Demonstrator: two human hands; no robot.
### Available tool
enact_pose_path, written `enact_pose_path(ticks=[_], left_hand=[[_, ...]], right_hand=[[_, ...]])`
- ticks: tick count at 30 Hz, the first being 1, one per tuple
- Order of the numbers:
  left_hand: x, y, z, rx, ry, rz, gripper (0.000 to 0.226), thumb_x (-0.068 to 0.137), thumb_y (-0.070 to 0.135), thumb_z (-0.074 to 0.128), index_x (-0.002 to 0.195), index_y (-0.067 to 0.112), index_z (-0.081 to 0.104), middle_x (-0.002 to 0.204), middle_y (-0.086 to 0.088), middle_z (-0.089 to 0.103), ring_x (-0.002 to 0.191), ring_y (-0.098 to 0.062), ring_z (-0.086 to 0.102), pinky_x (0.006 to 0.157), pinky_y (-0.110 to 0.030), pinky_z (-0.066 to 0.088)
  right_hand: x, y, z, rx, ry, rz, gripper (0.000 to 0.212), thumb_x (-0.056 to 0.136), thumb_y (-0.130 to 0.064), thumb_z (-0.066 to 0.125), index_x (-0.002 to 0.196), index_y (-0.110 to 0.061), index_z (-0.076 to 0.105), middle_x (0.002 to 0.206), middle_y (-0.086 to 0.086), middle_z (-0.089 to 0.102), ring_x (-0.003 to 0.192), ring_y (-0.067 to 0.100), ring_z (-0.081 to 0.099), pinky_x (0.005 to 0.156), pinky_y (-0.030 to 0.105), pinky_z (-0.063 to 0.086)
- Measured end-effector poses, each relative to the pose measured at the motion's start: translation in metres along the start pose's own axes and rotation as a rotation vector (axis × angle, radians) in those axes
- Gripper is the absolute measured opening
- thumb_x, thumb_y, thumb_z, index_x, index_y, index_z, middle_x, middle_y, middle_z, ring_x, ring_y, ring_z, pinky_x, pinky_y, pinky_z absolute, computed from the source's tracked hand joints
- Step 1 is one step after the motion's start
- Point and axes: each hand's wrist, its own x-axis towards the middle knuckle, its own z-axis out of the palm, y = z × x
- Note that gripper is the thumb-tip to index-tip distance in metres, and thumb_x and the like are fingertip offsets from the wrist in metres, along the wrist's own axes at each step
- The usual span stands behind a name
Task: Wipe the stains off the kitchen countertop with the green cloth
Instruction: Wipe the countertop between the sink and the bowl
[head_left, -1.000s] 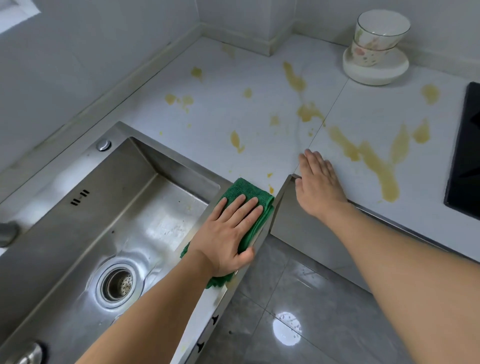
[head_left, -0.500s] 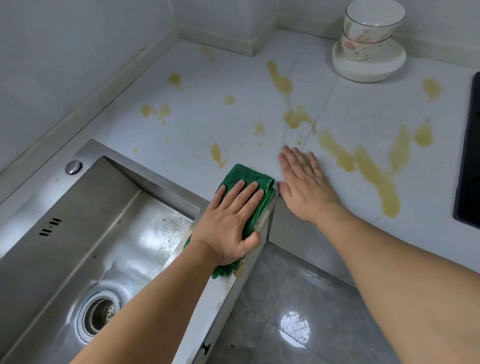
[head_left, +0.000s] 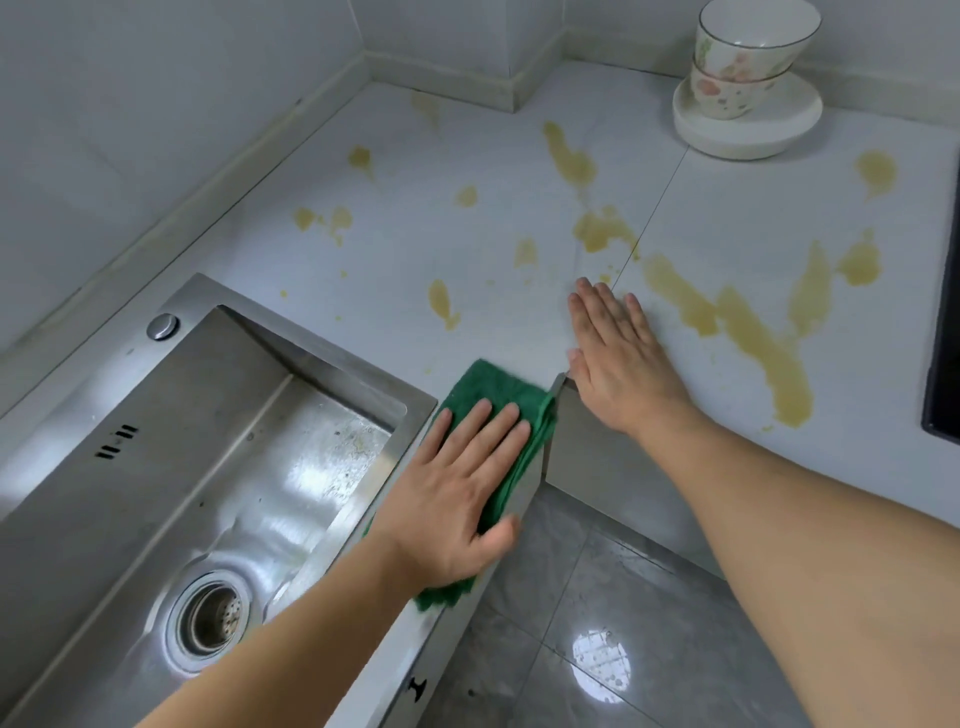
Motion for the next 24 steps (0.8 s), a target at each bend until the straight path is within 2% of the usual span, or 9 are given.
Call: enact_pose_path(ticks=[2,5,9,17,20,24], left_hand=[[-0.038,0.006,0.007,0.024,-0.031,0.009,0.082,0.093,0.058,0.034,0.159,0.025,-0.001,0.166,0.004,-0.006,0.152,-0.017,-0.011,0.123,-0.048,0.001],[-0.043,0.004,0.01,0.017,-0.037,-0.003,0.083,0.092,0.058,0.039,0.159,0.027,0.0,0.166,0.006,-0.003,0.153,-0.018,-0.009,0.122,-0.049,0.004],[-0.002,-0.005,0.002,0.026,-0.025,0.016,0.08,0.091,0.059,0.03,0.159,0.028,0.002,0.166,0.007,-0.001,0.152,-0.015,-0.01,0.124,-0.047,0.0],[0.12,-0.022,-0.018,0.029,0.064,-0.115,0.076,0.091,0.059,0.019,0.159,0.028,0.003,0.167,0.006,0.001,0.153,-0.014,-0.007,0.124,-0.043,-0.002],[0.103,-0.016,-0.015,0.01,0.068,-0.125,0.076,0.091,0.06,0.013,0.159,0.026,0.003,0.167,0.006,-0.001,0.153,-0.015,-0.008,0.124,-0.043,-0.003],[0.024,0.004,-0.001,-0.024,0.05,-0.107,0.073,0.096,0.056,0.019,0.159,0.025,0.0,0.166,0.006,-0.006,0.151,-0.014,-0.016,0.123,-0.044,-0.005]], right_hand=[[0.0,0.0,-0.001,0.003,-0.006,0.003,0.068,0.093,-0.038,0.001,0.153,-0.008,-0.002,0.162,0.006,-0.011,0.148,0.017,-0.013,0.119,0.039,-0.012],[0.0,0.0,0.001,0.011,0.003,0.009,0.069,0.091,-0.037,0.0,0.153,-0.008,-0.003,0.162,0.006,-0.011,0.148,0.017,-0.014,0.12,0.039,-0.012],[0.001,0.002,0.004,0.03,0.016,0.003,0.067,0.092,-0.035,0.003,0.153,-0.008,-0.002,0.162,0.006,-0.01,0.148,0.017,-0.012,0.12,0.039,-0.011],[0.0,0.003,0.008,0.028,0.085,-0.007,0.069,0.09,-0.035,0.002,0.153,-0.007,0.005,0.163,0.006,-0.004,0.149,0.017,-0.008,0.121,0.039,-0.008],[-0.001,0.0,0.007,0.01,0.084,0.007,0.07,0.09,-0.035,0.001,0.153,-0.007,0.005,0.163,0.006,-0.004,0.149,0.017,-0.007,0.12,0.039,-0.008],[-0.002,-0.001,0.004,0.007,0.042,0.005,0.068,0.091,-0.035,0.002,0.153,-0.007,0.001,0.162,0.006,-0.007,0.149,0.016,-0.011,0.119,0.037,-0.012]])
